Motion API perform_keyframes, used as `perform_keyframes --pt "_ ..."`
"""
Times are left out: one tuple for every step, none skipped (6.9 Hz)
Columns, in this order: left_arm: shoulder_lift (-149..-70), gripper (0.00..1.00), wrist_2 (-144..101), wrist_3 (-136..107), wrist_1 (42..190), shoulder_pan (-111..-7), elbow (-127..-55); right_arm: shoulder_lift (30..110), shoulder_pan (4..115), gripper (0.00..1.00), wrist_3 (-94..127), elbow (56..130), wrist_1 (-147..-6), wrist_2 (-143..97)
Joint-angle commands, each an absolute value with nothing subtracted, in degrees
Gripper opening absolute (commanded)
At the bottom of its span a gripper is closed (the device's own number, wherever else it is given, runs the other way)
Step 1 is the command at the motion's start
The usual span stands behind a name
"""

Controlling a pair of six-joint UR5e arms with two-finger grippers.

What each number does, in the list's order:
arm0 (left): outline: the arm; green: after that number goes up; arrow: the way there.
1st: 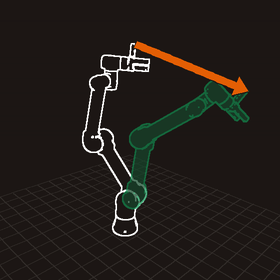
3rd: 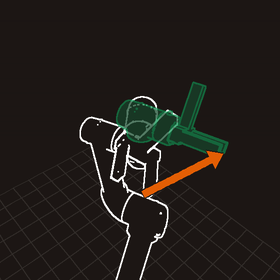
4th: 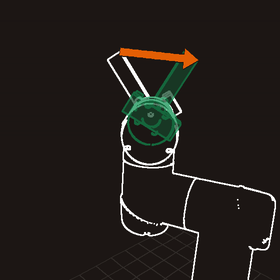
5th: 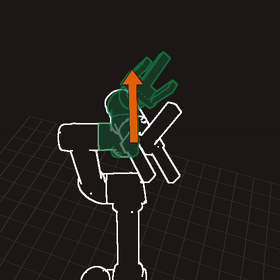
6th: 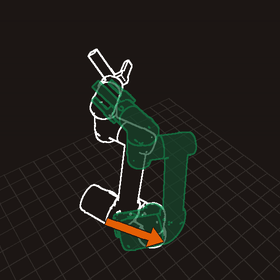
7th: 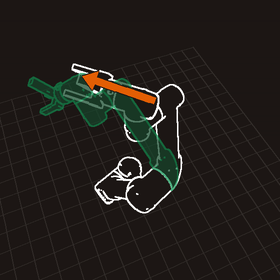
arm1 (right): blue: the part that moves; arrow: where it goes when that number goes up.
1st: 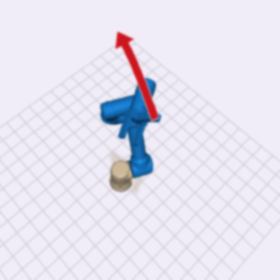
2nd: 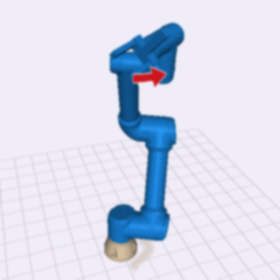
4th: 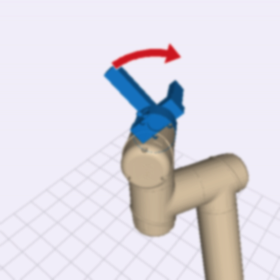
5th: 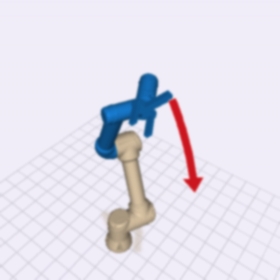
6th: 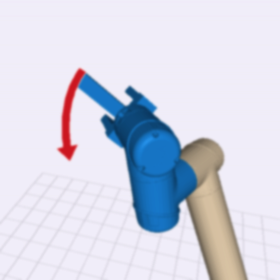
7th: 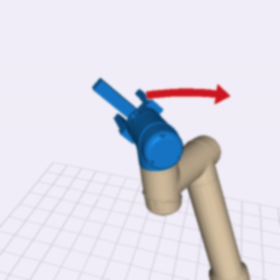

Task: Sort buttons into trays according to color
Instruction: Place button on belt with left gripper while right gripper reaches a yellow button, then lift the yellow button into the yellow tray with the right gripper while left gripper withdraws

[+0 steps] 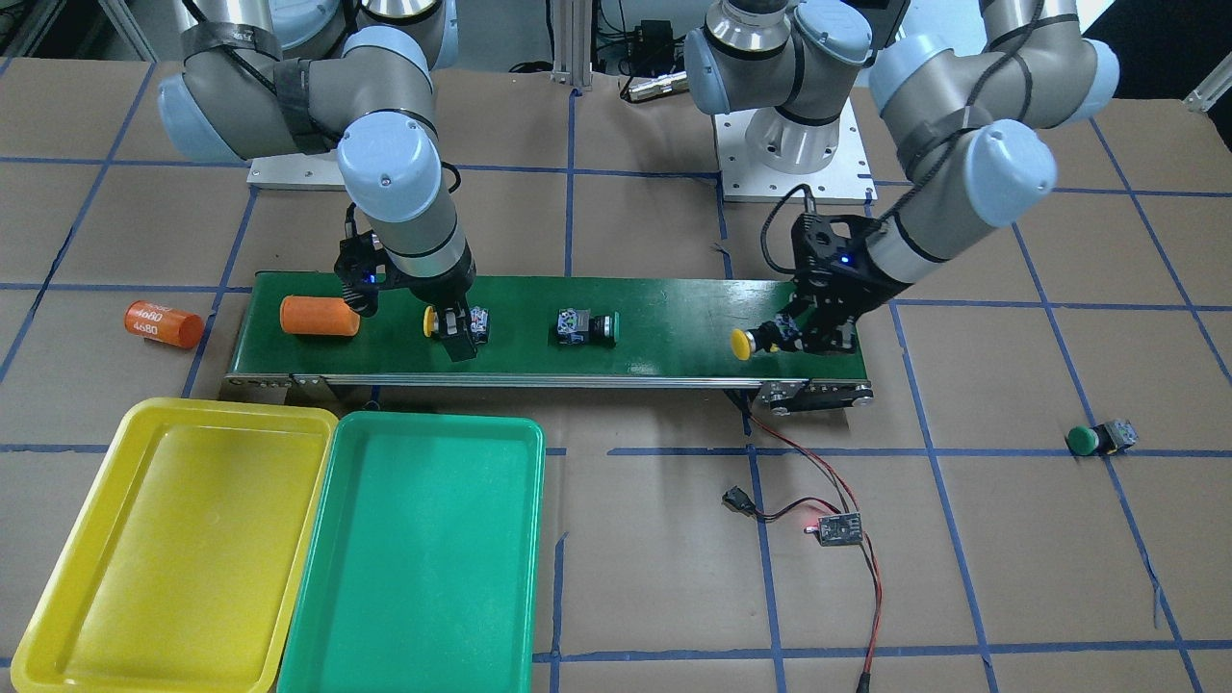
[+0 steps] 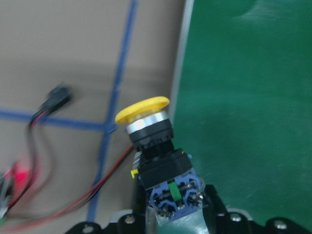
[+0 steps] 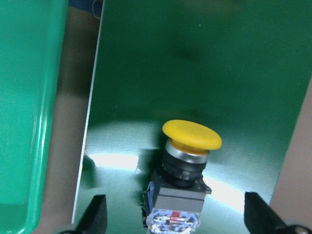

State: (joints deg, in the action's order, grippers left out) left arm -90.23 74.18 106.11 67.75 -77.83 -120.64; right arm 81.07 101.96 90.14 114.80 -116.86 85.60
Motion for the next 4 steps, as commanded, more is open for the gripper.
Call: perform_keyframes --pt "-85.62 0.07 76.29 109.07 67.41 -83.92 -125.24 80.86 101.25 1.00 89.57 116.70 -116.89 86.04" --pt "-84.30 0.51 76.29 109.25 67.50 -84.98 -126.11 80.95 100.12 0.96 89.47 117.50 -116.98 86.31" --pt "-84.37 1.00 76.64 108.99 67.50 -84.56 -126.21 81.12 99.15 0.29 89.39 117.51 -117.33 85.87" --pt "-84.55 1.00 76.99 108.72 67.24 -84.20 -126.21 81.12 99.05 0.00 88.95 117.60 -119.42 85.78"
